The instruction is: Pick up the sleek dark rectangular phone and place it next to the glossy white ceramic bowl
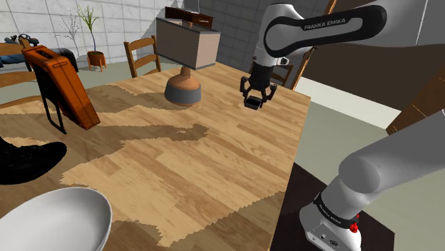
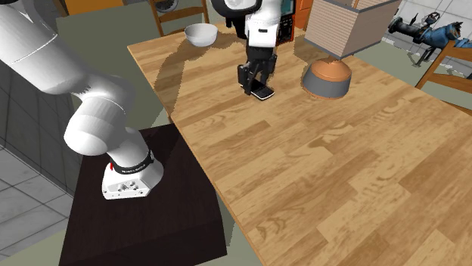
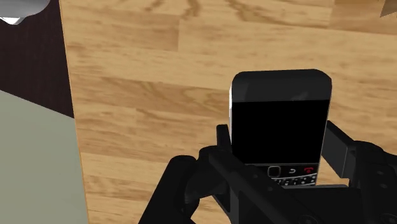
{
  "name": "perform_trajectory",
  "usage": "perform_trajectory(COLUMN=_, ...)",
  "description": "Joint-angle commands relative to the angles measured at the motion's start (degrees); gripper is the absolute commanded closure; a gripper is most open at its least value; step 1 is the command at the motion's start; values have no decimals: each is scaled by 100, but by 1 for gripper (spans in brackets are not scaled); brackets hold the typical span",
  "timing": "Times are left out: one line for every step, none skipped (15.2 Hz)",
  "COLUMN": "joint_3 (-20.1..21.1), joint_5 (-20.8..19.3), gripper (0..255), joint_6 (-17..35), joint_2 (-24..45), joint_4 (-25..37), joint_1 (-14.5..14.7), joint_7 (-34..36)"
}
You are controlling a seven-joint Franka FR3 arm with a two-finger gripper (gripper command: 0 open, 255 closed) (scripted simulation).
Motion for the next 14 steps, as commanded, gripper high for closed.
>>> perform_trajectory(joint_3=153, joint_5=47, gripper=255, joint_6=-42, joint_2=42, joint_4=84, joint_1=88, joint_7=222)
perform_trajectory(joint_3=255, joint_5=73, gripper=255, joint_6=-51, joint_2=83, joint_4=134, joint_1=142, joint_7=368)
perform_trajectory(joint_3=358, joint_5=95, gripper=255, joint_6=-59, joint_2=130, joint_4=191, joint_1=193, joint_7=514)
perform_trajectory(joint_3=460, joint_5=112, gripper=255, joint_6=-67, joint_2=184, joint_4=254, joint_1=244, joint_7=663)
perform_trajectory(joint_3=563, joint_5=125, gripper=255, joint_6=-74, joint_2=245, joint_4=323, joint_1=293, joint_7=814)
perform_trajectory(joint_3=666, joint_5=133, gripper=255, joint_6=-82, joint_2=313, joint_4=398, joint_1=341, joint_7=966)
perform_trajectory(joint_3=769, joint_5=135, gripper=255, joint_6=-89, joint_2=388, joint_4=480, joint_1=387, joint_7=1120)
perform_trajectory(joint_3=873, joint_5=131, gripper=255, joint_6=-97, joint_2=470, joint_4=568, joint_1=432, joint_7=1277)
perform_trajectory(joint_3=975, joint_5=121, gripper=255, joint_6=-106, joint_2=559, joint_4=662, joint_1=477, joint_7=1435)
perform_trajectory(joint_3=1078, joint_5=104, gripper=255, joint_6=-114, joint_2=655, joint_4=762, joint_1=521, joint_7=1597)
perform_trajectory(joint_3=1181, joint_5=80, gripper=255, joint_6=-124, joint_2=758, joint_4=869, joint_1=564, joint_7=1760)
perform_trajectory(joint_3=1285, joint_5=49, gripper=255, joint_6=-135, joint_2=869, joint_4=982, joint_1=605, joint_7=1927)
perform_trajectory(joint_3=1387, joint_5=9, gripper=255, joint_6=-147, joint_2=987, joint_4=1101, joint_1=648, joint_7=2096)
perform_trajectory(joint_3=1488, joint_5=-39, gripper=255, joint_6=-161, joint_2=1114, joint_4=1227, joint_1=692, joint_7=2269)
